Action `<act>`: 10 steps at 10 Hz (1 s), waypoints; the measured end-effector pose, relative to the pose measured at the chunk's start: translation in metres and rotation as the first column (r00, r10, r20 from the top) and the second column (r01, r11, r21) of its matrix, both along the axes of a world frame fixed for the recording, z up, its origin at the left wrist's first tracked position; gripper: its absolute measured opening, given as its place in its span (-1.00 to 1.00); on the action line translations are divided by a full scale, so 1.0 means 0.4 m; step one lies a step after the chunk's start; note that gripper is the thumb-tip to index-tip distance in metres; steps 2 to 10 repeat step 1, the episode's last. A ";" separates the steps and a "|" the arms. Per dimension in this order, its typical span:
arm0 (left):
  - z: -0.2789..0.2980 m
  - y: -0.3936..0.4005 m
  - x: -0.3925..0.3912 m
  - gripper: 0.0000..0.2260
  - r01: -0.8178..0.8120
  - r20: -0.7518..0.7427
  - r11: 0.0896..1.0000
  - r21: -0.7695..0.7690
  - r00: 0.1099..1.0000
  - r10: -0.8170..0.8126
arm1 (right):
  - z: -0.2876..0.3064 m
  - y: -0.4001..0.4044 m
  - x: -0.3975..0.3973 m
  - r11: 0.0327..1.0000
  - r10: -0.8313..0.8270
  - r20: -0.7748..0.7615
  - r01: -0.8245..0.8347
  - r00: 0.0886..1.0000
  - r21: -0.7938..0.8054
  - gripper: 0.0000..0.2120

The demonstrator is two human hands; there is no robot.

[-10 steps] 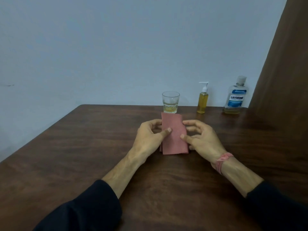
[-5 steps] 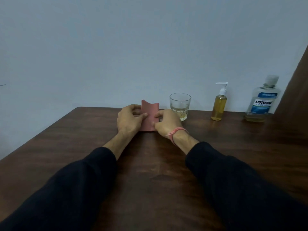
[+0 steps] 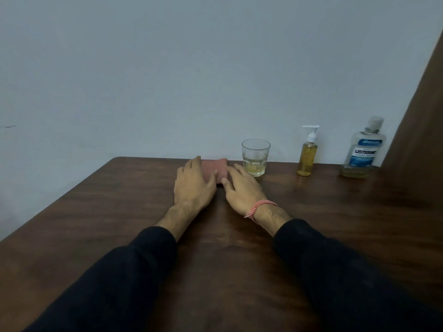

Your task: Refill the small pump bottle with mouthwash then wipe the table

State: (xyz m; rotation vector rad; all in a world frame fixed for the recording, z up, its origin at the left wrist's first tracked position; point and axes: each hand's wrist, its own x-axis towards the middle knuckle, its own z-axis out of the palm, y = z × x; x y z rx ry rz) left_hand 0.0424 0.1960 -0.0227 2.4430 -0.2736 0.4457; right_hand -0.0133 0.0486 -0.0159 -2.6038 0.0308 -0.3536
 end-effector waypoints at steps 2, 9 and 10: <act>0.009 0.009 -0.080 -0.27 0.076 0.019 0.995 0.069 0.997 -0.078 | 0.009 -0.037 -0.081 0.998 -0.038 0.032 0.040 0.999 -0.041 -0.47; 0.009 0.009 -0.080 -0.27 0.076 0.019 0.995 0.069 0.997 -0.078 | 0.009 -0.037 -0.081 0.998 -0.038 0.032 0.040 0.999 -0.041 -0.47; 0.009 0.009 -0.080 -0.27 0.076 0.019 0.995 0.069 0.997 -0.078 | 0.009 -0.037 -0.081 0.998 -0.038 0.032 0.040 0.999 -0.041 -0.47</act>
